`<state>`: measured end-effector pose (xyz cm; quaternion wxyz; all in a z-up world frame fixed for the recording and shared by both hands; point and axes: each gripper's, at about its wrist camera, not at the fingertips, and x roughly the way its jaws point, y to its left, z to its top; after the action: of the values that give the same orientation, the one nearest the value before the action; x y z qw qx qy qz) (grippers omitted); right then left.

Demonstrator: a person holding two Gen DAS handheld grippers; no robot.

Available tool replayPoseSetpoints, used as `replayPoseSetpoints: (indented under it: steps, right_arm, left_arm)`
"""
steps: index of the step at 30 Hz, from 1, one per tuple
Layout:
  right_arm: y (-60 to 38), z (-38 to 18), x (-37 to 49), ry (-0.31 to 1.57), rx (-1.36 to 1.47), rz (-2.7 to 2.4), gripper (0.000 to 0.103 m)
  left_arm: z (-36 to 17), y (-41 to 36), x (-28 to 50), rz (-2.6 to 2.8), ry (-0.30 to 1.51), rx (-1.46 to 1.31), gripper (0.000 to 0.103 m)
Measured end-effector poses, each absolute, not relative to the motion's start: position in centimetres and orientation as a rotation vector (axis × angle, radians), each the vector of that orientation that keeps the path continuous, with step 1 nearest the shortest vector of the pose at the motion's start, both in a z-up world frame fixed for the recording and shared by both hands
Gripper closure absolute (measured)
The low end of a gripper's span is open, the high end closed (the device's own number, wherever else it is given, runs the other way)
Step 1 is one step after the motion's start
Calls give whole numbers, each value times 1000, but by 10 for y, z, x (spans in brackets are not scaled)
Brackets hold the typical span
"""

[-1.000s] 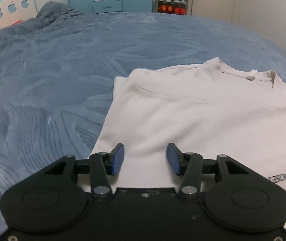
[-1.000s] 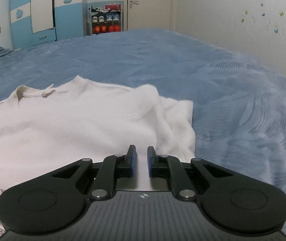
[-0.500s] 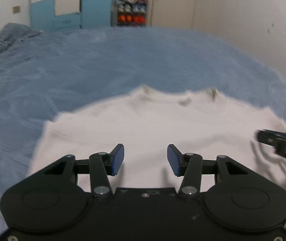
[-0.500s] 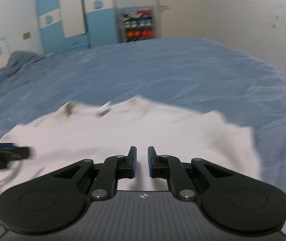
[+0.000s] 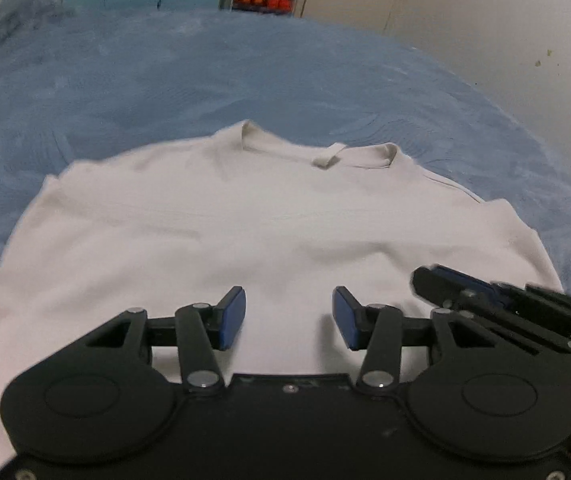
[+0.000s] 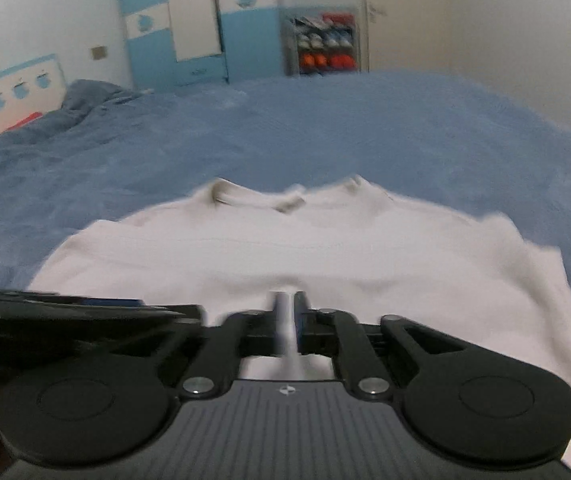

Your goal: Fold small clothes

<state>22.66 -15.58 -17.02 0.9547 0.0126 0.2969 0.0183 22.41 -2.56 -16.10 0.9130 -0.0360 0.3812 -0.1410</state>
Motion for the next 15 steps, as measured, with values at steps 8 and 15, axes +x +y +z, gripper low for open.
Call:
replayPoseSetpoints:
  steps: [8, 15]
  right_arm:
    - [-161, -221, 233, 699, 56, 42, 101]
    - [-161, -184, 229, 632, 19, 36, 97]
  left_arm:
    - [-202, -33, 220, -270, 797, 77, 49]
    - [-174, -34, 228, -250, 707, 157, 49]
